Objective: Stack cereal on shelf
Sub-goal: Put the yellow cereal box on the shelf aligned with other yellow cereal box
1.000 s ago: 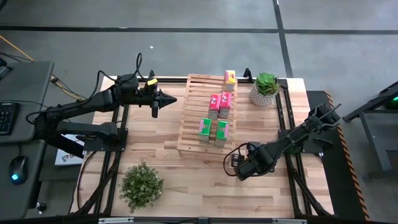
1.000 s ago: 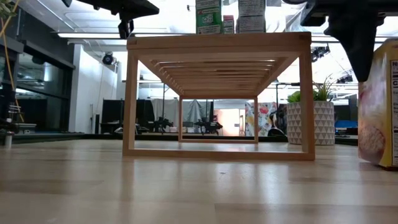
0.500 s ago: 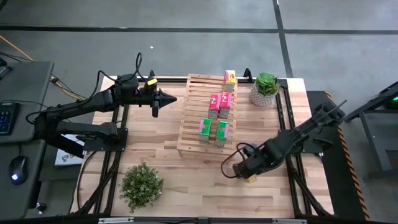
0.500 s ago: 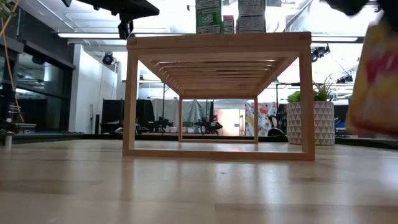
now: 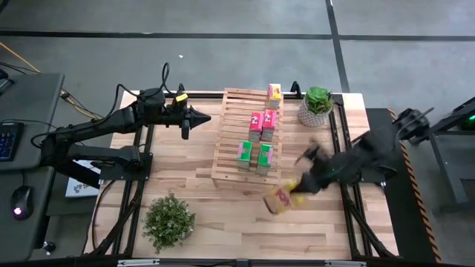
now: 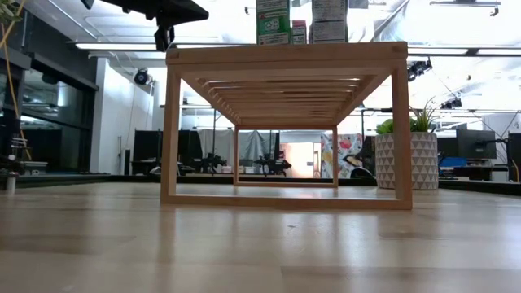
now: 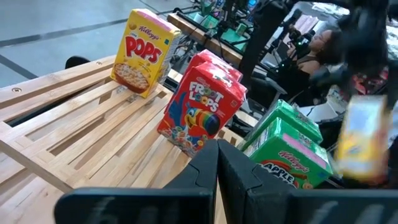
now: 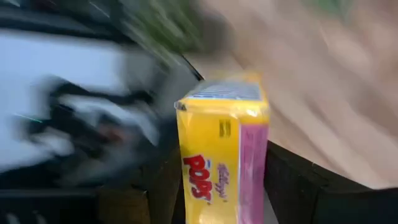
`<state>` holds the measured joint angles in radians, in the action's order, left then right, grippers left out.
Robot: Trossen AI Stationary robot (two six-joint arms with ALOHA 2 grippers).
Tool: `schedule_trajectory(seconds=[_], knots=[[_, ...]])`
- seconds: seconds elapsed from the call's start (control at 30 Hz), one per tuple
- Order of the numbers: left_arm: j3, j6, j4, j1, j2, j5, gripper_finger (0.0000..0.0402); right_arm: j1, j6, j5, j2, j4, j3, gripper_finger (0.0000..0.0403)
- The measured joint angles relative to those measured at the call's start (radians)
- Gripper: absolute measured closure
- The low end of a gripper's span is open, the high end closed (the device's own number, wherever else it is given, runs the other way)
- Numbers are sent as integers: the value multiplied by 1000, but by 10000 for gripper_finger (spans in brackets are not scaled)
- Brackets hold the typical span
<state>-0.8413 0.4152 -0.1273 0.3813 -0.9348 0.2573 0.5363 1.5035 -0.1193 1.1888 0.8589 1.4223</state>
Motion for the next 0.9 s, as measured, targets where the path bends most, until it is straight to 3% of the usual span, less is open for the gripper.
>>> schedule_trajectory(seconds=[0.17,0.33,0.57,0.73,0.9], knots=[[0,3,24,0,0,0,402,-64,-271,-256,-40,-52,138,204],[0,4,28,0,0,0,402,-209,-582,-356,5,-60,303,204],[0,30,145,-17,0,5,402,-495,-923,-344,177,-10,526,204],[0,29,324,-46,0,9,402,-656,-998,-294,330,111,639,204],[0,29,428,-51,0,9,401,-750,-1055,-208,459,116,687,204]])
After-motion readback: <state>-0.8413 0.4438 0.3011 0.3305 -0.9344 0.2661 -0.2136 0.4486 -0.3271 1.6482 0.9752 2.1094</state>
